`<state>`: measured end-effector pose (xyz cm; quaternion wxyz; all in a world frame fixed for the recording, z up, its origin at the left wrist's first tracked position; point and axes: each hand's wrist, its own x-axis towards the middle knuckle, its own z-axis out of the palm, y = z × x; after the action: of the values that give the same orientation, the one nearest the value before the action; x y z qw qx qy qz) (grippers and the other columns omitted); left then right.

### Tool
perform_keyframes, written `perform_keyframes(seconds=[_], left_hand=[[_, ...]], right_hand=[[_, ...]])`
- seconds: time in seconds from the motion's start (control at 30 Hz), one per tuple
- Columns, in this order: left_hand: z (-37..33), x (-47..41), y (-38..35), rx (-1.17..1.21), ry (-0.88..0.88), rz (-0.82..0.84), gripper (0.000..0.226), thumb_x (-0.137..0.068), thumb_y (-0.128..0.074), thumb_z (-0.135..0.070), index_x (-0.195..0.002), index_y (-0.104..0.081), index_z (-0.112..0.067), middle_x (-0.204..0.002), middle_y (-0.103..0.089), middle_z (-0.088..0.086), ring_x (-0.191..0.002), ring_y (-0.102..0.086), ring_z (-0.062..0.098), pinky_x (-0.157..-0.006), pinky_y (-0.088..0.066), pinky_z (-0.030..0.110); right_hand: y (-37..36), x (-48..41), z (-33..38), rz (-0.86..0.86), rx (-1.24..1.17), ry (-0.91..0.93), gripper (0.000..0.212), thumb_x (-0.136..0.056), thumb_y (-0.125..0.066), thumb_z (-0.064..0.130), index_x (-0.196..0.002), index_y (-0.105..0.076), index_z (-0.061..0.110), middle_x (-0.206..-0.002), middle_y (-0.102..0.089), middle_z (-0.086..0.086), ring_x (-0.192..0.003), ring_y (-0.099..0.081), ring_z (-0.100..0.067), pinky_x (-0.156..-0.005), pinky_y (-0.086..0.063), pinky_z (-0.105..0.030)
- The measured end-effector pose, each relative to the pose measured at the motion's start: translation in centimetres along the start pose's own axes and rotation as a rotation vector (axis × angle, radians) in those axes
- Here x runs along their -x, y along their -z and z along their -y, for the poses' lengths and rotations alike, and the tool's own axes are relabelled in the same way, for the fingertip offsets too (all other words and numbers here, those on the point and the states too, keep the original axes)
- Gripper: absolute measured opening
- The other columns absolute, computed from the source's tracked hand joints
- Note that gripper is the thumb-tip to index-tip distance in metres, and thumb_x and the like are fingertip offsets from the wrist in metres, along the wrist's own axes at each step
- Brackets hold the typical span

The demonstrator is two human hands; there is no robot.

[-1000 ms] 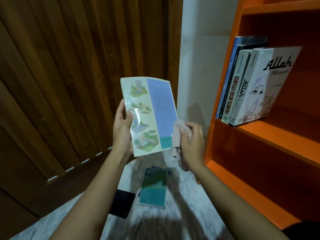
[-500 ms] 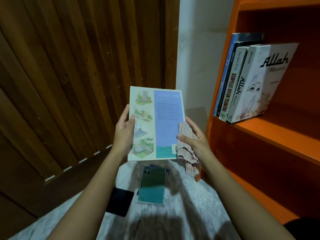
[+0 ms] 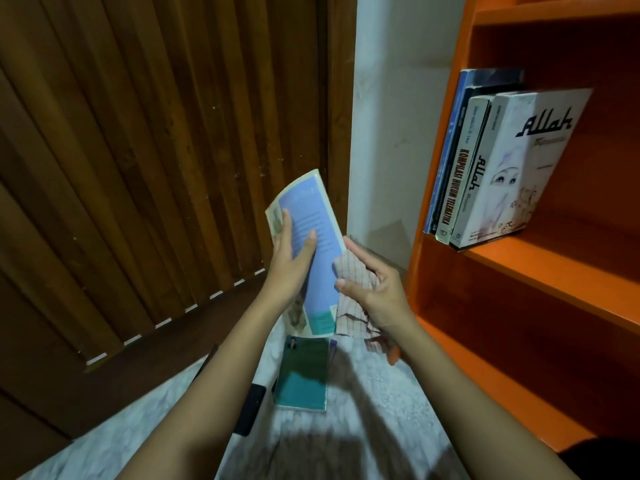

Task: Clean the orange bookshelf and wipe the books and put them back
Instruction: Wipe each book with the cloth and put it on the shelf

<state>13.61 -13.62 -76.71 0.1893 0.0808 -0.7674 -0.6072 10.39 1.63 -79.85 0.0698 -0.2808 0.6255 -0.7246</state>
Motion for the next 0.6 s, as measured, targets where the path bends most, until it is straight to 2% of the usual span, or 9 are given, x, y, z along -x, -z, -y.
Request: perform_keyframes(seconds=[0.07,0.13,0.2,0.27,0.33,0.43,0.53,0.6], left_hand=[[-0.9,0.1,-0.3,0.003,-0.028,-0.002,0.076,-0.094,-0.044,-0.044,-0.146,0.012,-0.04,-0.153,-0.015,-0.008,-0.125,-0.04,0.015,-0.098,-0.043,0.037],[-1.3,0.2,-0.4,-0.063,-0.075,-0.057,0.083,-0.091,-0.049,-0.047,-0.145,0.014,-0.042,-0.157,-0.013,-0.003,-0.132,-0.036,0.02,-0.1,-0.04,0.037],[-1.2,0.2,-0.3,-0.077,-0.123,-0.107,0.087,-0.089,-0.055,-0.044,-0.146,0.012,-0.042,-0.158,-0.013,-0.002,-0.128,-0.033,0.012,-0.096,-0.037,0.028],[-0.7,0.2,-0.1,-0.069,-0.186,-0.149,0.084,-0.091,-0.056,-0.037,-0.147,0.007,-0.041,-0.155,-0.021,-0.001,-0.122,-0.034,0.006,-0.092,-0.038,0.022],[-0.3,0.1,-0.1,-0.036,-0.233,-0.202,0.076,-0.095,-0.052,-0.031,-0.148,0.002,-0.039,-0.144,-0.039,0.006,-0.116,-0.05,0.009,-0.085,-0.049,0.02],[-0.3,-0.1,-0.6,0.0,-0.221,-0.336,0.061,-0.1,-0.042,-0.023,-0.15,-0.007,-0.028,-0.115,-0.056,0.009,-0.096,-0.062,0.016,-0.066,-0.053,0.017],[-1.3,-0.1,-0.9,0.064,-0.222,-0.446,0.051,-0.102,-0.036,-0.021,-0.148,-0.014,-0.023,-0.114,-0.053,0.006,-0.096,-0.06,0.015,-0.069,-0.054,0.023],[-2.1,-0.1,-0.5,0.098,-0.254,-0.474,0.05,-0.102,-0.035,-0.019,-0.148,-0.016,-0.021,-0.115,-0.053,0.0,-0.097,-0.061,0.007,-0.071,-0.054,0.019]], right_hand=[[-0.6,0.3,-0.3,0.015,0.09,0.042,0.063,-0.081,-0.066,-0.008,-0.13,-0.051,0.029,-0.127,-0.058,0.015,-0.115,-0.056,0.002,-0.088,-0.049,-0.017],[-1.0,0.6,-0.6,0.027,0.131,0.067,0.063,-0.081,-0.066,-0.006,-0.131,-0.051,0.031,-0.131,-0.057,0.008,-0.119,-0.055,-0.003,-0.094,-0.049,-0.021],[-1.3,0.8,-0.9,0.025,0.209,0.116,0.063,-0.082,-0.065,-0.004,-0.132,-0.051,0.031,-0.126,-0.059,0.008,-0.116,-0.056,-0.002,-0.093,-0.047,-0.018],[-1.5,0.8,-1.3,0.018,0.357,0.195,0.062,-0.081,-0.065,0.001,-0.135,-0.05,0.029,-0.112,-0.061,0.011,-0.103,-0.055,0.004,-0.085,-0.042,-0.008],[-1.7,0.7,-1.9,0.006,0.512,0.314,0.064,-0.08,-0.065,0.003,-0.137,-0.048,0.025,-0.103,-0.06,0.012,-0.094,-0.055,0.003,-0.077,-0.039,-0.006],[-2.0,0.5,-2.6,-0.054,0.787,0.474,0.067,-0.078,-0.058,-0.001,-0.138,-0.046,0.025,-0.106,-0.063,0.002,-0.095,-0.06,-0.014,-0.072,-0.041,-0.014],[-2.0,0.3,-2.8,-0.06,1.029,0.6,0.064,-0.078,-0.047,0.008,-0.139,-0.042,0.027,-0.111,-0.063,-0.004,-0.095,-0.059,-0.024,-0.069,-0.046,-0.027],[-1.8,0.2,-2.6,-0.022,0.985,0.597,0.057,-0.085,-0.052,0.014,-0.14,-0.042,0.025,-0.115,-0.062,-0.004,-0.098,-0.059,-0.024,-0.071,-0.048,-0.03]])
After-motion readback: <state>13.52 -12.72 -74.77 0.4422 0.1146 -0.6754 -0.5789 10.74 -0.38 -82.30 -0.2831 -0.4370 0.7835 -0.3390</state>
